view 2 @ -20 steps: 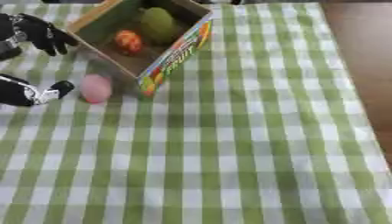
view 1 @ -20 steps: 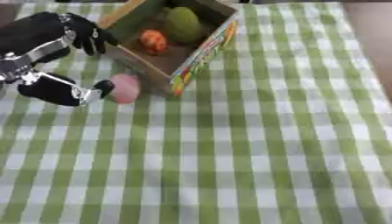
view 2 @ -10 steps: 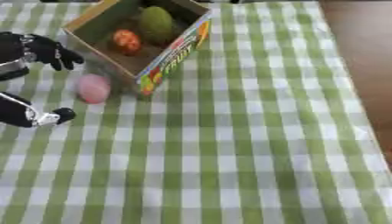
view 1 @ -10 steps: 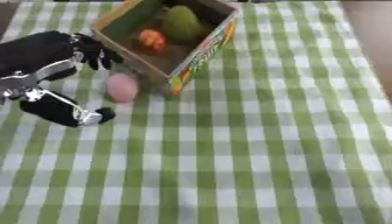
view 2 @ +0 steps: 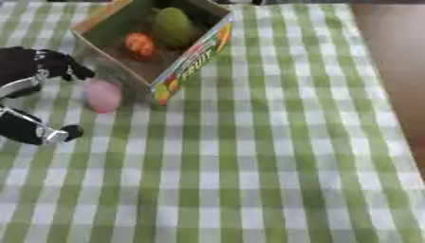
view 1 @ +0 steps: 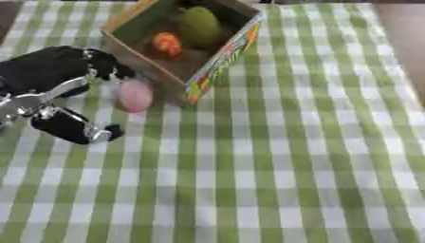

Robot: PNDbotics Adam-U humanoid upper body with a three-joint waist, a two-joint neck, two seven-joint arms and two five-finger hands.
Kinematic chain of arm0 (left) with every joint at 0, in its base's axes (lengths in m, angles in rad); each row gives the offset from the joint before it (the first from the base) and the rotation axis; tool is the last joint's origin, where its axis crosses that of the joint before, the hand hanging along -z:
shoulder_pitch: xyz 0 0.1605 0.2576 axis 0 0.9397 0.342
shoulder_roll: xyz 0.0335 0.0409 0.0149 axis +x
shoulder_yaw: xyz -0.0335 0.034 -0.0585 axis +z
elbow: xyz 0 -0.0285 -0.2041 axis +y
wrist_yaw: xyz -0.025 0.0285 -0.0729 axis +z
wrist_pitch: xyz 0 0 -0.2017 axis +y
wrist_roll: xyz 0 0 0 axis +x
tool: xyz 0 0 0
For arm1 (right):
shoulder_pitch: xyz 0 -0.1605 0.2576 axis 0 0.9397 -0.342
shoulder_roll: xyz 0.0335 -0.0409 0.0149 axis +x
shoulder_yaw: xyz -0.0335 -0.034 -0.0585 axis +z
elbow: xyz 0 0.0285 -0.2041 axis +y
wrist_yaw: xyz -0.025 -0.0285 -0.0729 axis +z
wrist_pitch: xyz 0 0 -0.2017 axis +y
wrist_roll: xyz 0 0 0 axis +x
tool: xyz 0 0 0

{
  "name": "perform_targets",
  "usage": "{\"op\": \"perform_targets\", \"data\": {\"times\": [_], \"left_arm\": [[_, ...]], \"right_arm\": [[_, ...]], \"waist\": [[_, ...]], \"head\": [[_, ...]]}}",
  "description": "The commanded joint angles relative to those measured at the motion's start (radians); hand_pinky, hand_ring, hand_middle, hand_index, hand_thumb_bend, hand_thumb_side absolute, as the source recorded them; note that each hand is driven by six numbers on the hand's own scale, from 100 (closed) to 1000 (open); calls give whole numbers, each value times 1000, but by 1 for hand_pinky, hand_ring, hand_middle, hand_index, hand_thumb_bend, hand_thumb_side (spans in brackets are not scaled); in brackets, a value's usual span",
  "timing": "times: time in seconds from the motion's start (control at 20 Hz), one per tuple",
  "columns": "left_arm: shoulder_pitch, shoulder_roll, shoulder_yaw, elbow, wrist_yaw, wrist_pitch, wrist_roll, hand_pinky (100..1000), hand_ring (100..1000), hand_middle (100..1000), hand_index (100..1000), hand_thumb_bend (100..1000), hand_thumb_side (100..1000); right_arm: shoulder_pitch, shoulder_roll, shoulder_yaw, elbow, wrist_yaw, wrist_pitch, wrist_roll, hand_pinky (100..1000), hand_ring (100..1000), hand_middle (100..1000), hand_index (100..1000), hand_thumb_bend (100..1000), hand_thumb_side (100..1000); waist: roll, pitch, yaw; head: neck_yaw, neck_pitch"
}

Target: Pick up objects on the table and place them in the box.

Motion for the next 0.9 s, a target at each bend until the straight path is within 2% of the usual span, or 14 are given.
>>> {"op": "perform_targets", "data": {"times": [0.05, 0.3, 0.5, 0.7, 0.9], "left_arm": [[-2, 11, 4, 8, -15, 3, 35, 715, 731, 754, 895, 469, 307], [6, 0, 5, 20, -21, 23, 101, 696, 718, 745, 892, 408, 317], [-5, -16, 41, -2, 40, 66, 174, 666, 688, 719, 882, 338, 348], [-12, -12, 63, -17, 103, 111, 185, 661, 678, 707, 881, 355, 430], [-10, -6, 63, -8, 140, 147, 145, 663, 677, 702, 873, 386, 472]], "right_arm": [[-12, -22, -13, -16, 5, -2, -2, 766, 820, 543, 847, 100, 523], [-12, -20, -12, -16, 5, -1, -1, 767, 825, 541, 848, 100, 523], [-10, -20, -13, -16, 5, 0, -1, 767, 826, 541, 848, 100, 523], [-8, -22, -14, -16, 6, 1, -2, 767, 825, 542, 848, 100, 523], [-7, -22, -14, -16, 5, 1, -3, 767, 826, 542, 849, 100, 523]], "waist": [[-1, -16, 2], [-4, -9, 8], [-3, -9, 11], [0, -12, 12], [3, -14, 12]], "head": [[2, -18], [-1, -17], [-19, -11], [-24, -8], [-23, -3]]}}
